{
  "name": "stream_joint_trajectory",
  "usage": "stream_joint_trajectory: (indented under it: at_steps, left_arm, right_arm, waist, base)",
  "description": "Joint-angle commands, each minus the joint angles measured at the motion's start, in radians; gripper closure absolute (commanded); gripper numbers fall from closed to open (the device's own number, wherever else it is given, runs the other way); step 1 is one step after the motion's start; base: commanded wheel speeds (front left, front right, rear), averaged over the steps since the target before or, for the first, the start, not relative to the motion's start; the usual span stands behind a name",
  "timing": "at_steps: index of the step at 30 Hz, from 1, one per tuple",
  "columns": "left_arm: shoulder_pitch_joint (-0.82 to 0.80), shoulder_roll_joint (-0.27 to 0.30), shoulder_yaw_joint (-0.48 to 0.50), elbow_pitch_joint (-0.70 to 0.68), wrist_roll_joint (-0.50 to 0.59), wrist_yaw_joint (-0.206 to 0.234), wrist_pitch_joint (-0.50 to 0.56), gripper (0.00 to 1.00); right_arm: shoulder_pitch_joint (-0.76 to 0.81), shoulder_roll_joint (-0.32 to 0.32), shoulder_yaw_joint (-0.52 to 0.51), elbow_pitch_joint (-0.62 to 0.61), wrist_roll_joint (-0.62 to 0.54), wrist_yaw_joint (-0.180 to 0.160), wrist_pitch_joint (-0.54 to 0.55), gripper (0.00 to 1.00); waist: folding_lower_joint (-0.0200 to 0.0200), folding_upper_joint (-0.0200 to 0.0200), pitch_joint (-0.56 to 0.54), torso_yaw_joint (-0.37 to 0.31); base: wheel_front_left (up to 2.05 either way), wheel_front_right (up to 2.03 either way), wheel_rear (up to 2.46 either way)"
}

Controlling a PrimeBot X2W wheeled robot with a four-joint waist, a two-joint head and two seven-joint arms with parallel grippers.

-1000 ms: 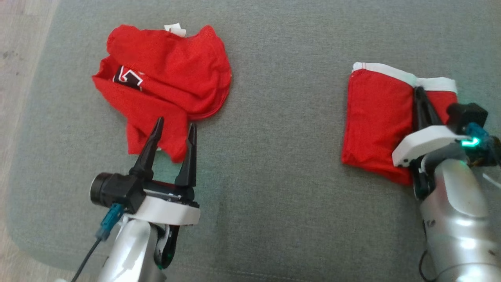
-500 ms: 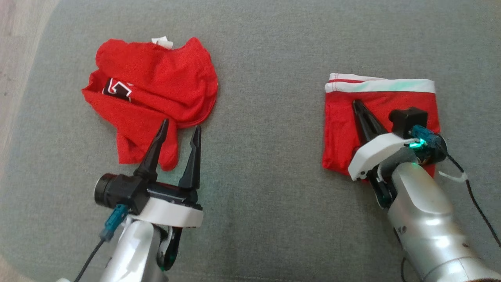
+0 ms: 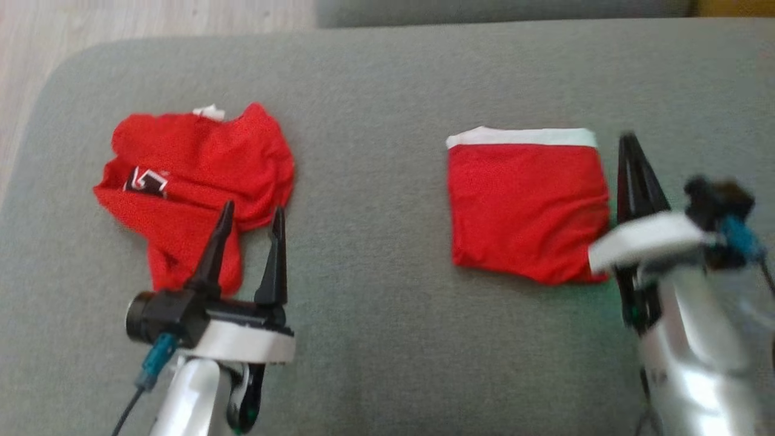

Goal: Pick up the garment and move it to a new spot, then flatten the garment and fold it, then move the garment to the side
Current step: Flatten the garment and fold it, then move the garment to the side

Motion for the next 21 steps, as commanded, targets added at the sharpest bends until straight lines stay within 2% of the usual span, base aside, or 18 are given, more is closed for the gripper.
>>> stream_joint_trajectory:
  at_steps: [1, 2, 7, 11, 17, 21]
  left_arm:
    - [-0.004, 0.005, 0.04, -0.032, 0.008, 0.0, -0.005, 0.0]
    - [0.003, 0.005, 0.043, -0.032, 0.008, 0.001, -0.005, 0.0]
    - [0.039, 0.005, 0.071, -0.032, 0.005, 0.001, -0.005, 0.0]
    - [0.047, 0.004, 0.074, -0.03, 0.005, -0.001, -0.005, 0.0]
    - [0.034, 0.004, 0.064, -0.044, 0.001, -0.002, -0.005, 0.0]
    - [0.018, 0.004, 0.056, -0.061, -0.001, -0.002, -0.005, 0.0]
  right_arm:
    - [0.034, 0.012, 0.019, -0.043, -0.015, -0.001, -0.011, 0.52]
    - [0.07, 0.012, 0.015, -0.072, -0.018, -0.001, -0.011, 0.0]
    - [0.212, 0.012, 0.06, -0.169, -0.025, -0.001, -0.011, 0.0]
    - [0.267, 0.012, 0.072, -0.203, -0.011, -0.001, -0.011, 0.0]
    - [0.247, 0.012, 0.064, -0.213, -0.025, -0.001, -0.004, 0.0]
    - [0.193, 0.012, 0.042, -0.183, 0.013, -0.001, 0.06, 0.0]
  waist:
    - [0.0001, 0.0, -0.03, -0.029]
    - [0.0001, 0.0, -0.037, -0.037]
    - [0.0001, 0.0, -0.058, -0.081]
    - [0.0001, 0.0, -0.057, -0.096]
    - [0.0001, 0.0, -0.033, -0.087]
    - [0.0001, 0.0, -0.003, -0.064]
  base:
    - [0.0, 0.0, 0.0]
    - [0.0, 0.0, 0.0]
    - [0.0, 0.0, 0.0]
    - [0.0, 0.0, 0.0]
    - [0.0, 0.0, 0.0]
    - [0.0, 0.0, 0.0]
